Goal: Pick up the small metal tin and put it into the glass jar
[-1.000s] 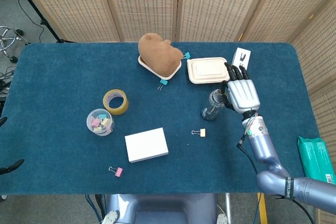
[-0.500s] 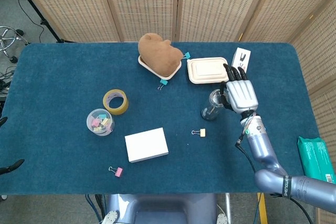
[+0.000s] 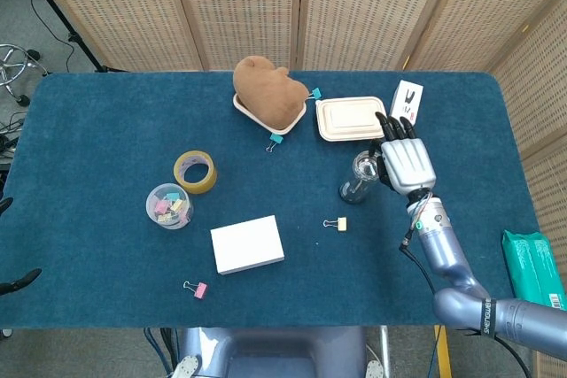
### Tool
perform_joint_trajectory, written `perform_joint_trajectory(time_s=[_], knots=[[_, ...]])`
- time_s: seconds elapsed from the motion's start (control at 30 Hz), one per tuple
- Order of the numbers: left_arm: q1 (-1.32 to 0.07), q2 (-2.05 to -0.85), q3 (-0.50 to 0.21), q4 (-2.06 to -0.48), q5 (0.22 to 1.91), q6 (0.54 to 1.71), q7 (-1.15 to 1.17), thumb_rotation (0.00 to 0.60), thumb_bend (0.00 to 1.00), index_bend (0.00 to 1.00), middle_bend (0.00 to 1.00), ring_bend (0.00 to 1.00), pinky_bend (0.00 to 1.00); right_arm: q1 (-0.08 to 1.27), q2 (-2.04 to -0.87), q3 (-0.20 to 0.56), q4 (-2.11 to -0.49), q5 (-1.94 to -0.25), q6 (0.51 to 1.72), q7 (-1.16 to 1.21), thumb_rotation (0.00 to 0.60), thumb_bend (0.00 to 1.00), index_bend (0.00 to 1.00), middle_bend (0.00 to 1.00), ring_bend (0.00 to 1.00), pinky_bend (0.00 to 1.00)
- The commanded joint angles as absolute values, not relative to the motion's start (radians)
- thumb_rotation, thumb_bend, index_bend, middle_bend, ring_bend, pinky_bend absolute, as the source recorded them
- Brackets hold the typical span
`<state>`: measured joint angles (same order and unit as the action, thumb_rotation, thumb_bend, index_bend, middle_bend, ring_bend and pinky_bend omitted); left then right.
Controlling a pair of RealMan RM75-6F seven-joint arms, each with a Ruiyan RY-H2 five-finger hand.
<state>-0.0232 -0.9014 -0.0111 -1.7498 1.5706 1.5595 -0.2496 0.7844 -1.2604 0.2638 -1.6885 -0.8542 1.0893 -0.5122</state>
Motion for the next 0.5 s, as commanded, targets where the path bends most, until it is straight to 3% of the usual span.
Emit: perform_joint_trajectory(time_s=[0.03,0.5], knots=[[-0.024,-0.901,-0.011,-1.749,1.571,1.559,-0.250,0.600,0.00,0.00,0.00,0.00,0.00,0.785,-1.260,0.264,-1.690,-0.856,1.091,-0.512,0.600,0.71,0.42,0.00,0.00,0.00],[-0.025,-0.901,-0.010,-1.748,1.573,1.557,-0.250,0.600,0.00,0.00,0.00,0.00,0.00,0.722,-1.166,0.270,-1.828,-1.022,1.221,-0.468,0.600,0.70,0.37,0.00,0.00,0.00]])
